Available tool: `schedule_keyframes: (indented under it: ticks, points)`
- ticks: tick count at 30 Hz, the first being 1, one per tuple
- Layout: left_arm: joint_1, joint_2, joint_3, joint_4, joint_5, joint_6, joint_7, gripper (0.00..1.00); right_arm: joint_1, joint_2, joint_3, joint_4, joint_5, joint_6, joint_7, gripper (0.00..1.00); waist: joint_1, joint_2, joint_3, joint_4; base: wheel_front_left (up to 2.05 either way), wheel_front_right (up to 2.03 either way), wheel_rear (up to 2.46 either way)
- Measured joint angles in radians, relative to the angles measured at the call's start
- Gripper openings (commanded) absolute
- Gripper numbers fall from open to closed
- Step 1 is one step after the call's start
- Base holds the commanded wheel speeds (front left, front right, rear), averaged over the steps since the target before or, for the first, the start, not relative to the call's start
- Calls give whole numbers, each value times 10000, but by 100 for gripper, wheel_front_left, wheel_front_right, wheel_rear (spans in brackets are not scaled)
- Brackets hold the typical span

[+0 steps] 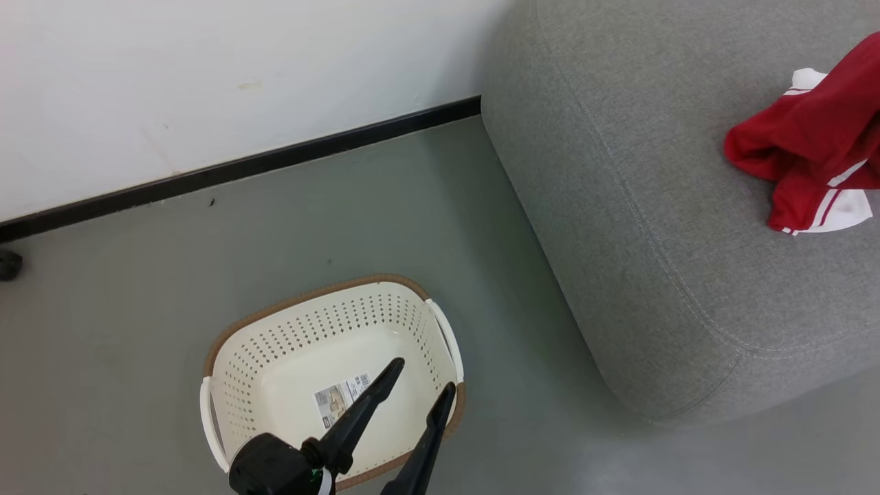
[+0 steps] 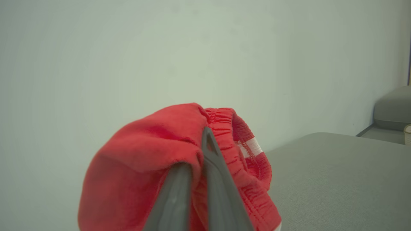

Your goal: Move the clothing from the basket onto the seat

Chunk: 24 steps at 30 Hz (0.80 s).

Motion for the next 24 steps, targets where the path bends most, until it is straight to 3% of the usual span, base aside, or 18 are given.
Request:
schedule_keyframes:
  ticks: [10, 24]
  points:
    - [-40, 169, -63, -290, 107, 2, 299, 100, -1757, -522, -947, 1708, 232, -660, 0, 0, 1, 0, 904, 462, 0, 0, 0]
    - [-285, 291, 44, -821, 257, 194, 479, 100, -1991, -17, -869, 2673, 199, -675, 0, 0, 0, 0, 2319, 808, 0, 0, 0]
